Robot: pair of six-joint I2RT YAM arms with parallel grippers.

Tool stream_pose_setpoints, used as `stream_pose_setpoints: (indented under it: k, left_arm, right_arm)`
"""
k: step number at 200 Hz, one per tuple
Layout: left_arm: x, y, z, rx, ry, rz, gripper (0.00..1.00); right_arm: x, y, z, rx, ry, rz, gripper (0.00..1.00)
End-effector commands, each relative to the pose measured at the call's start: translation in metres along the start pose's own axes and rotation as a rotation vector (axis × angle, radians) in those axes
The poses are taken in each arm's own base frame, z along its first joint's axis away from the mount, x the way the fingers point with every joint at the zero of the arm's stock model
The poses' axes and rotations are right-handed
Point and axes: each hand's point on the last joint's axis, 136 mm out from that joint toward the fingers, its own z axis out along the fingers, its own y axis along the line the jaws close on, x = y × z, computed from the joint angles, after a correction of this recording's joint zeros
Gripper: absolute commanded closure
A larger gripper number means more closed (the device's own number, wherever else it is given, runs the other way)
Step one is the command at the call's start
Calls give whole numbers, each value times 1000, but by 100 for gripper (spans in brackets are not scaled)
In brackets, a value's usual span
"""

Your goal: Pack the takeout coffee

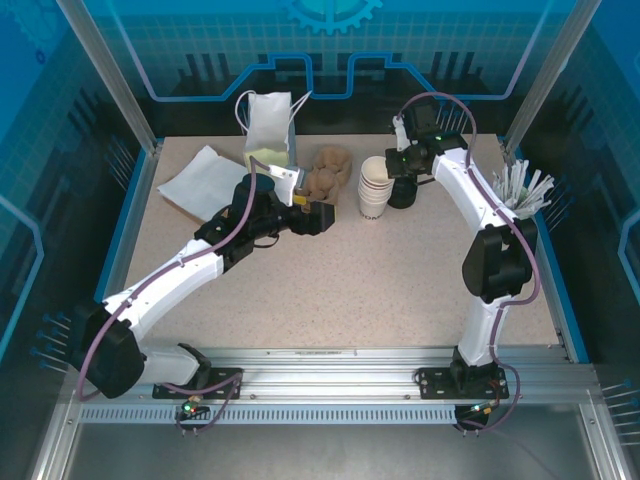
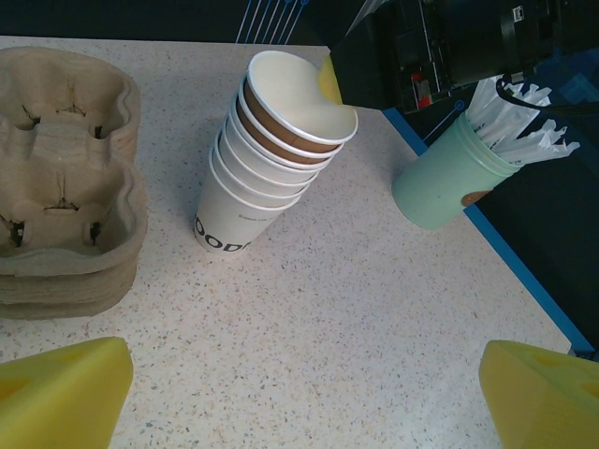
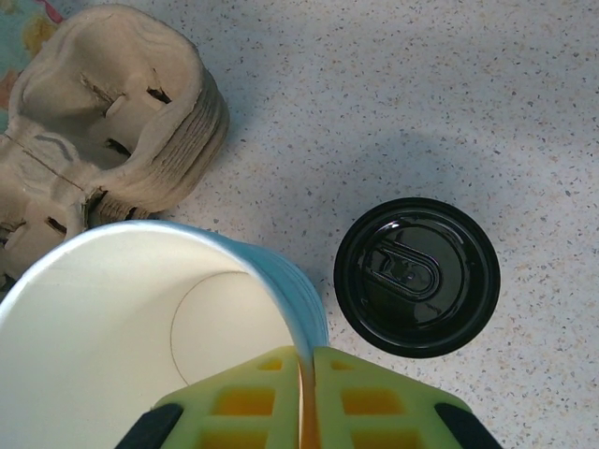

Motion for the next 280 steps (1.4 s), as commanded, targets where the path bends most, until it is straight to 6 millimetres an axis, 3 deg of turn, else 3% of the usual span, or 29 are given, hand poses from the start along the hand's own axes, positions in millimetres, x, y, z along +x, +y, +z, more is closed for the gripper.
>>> stream_pose_setpoints:
  k: [1, 110, 131, 148, 172, 196, 222, 248, 280]
  left_arm:
    - [-5, -2, 2, -4, -15, 19, 3]
    - [5, 6, 5, -32, 8, 21, 3]
    - [7, 10, 4, -50, 7, 23, 3]
    - [12, 15, 4, -70, 10, 22, 2]
    - [18, 23, 0, -102, -1, 11, 2]
    - [25, 33, -8, -136, -19, -3, 2]
    - [35, 45, -22, -181, -25, -18, 2]
    - [46, 60, -39, -235, -37, -55, 2]
    - [61, 75, -62, -308, -61, -77, 2]
  right_arm:
    - [-8, -2, -5, -8, -10, 7, 91]
    - [-32, 6, -37, -75, -77, 50, 95]
    - [-47, 15, -66, -142, -139, 71, 96]
    - [-60, 21, -101, -180, -209, 76, 97]
    - [-61, 30, -148, -222, -289, 70, 98]
    - [-37, 45, -170, -256, -314, 43, 98]
    - [9, 66, -159, -288, -260, -8, 98]
    - [58, 99, -131, -352, -196, -64, 98]
    - [117, 141, -77, -409, -102, -142, 98]
